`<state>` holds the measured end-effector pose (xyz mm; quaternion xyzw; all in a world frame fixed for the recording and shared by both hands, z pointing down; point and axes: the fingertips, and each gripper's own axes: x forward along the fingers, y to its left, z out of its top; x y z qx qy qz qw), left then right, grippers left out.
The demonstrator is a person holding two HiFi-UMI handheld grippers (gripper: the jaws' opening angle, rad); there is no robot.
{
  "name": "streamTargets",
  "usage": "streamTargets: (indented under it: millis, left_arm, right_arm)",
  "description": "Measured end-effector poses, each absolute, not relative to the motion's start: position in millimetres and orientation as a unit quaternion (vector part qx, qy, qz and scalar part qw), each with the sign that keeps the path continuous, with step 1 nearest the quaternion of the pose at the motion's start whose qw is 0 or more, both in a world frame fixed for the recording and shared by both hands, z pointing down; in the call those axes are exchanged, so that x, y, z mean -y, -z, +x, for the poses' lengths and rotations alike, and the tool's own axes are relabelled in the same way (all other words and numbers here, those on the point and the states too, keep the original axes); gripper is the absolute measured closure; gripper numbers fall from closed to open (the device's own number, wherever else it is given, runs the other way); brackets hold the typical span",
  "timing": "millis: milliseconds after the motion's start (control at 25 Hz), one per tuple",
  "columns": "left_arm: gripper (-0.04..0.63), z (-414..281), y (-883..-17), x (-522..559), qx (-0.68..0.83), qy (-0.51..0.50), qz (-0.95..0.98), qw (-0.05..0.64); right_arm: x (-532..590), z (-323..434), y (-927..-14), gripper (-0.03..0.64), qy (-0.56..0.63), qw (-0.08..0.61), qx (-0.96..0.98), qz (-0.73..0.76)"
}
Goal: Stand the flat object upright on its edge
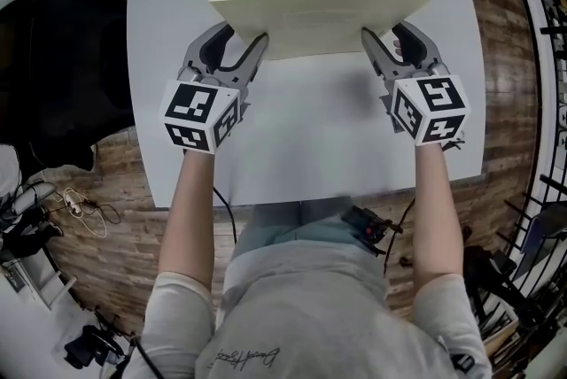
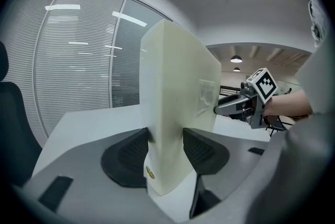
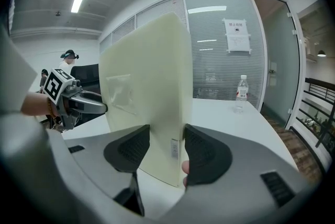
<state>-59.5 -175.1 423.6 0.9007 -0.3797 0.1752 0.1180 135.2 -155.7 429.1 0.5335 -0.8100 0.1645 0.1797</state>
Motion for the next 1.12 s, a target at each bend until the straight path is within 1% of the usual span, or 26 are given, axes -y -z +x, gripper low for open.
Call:
streamTargets:
  millis: [520,1120]
  left_arm:
    - [0.373,-62.2,-428.1,170.5,0.373,-0.187,0.901,0.116]
    - [0.339,-61.7,-427.6,171.5,0.355,-0.195,0.907,0.111]
  right_arm:
    - [153.4,132.6,-433.4,0.387,-0.162,0.186,0.813,0.527]
    - [154.4,129.4,-432.7,0.382,-0.156,0.182,0.825,0.513]
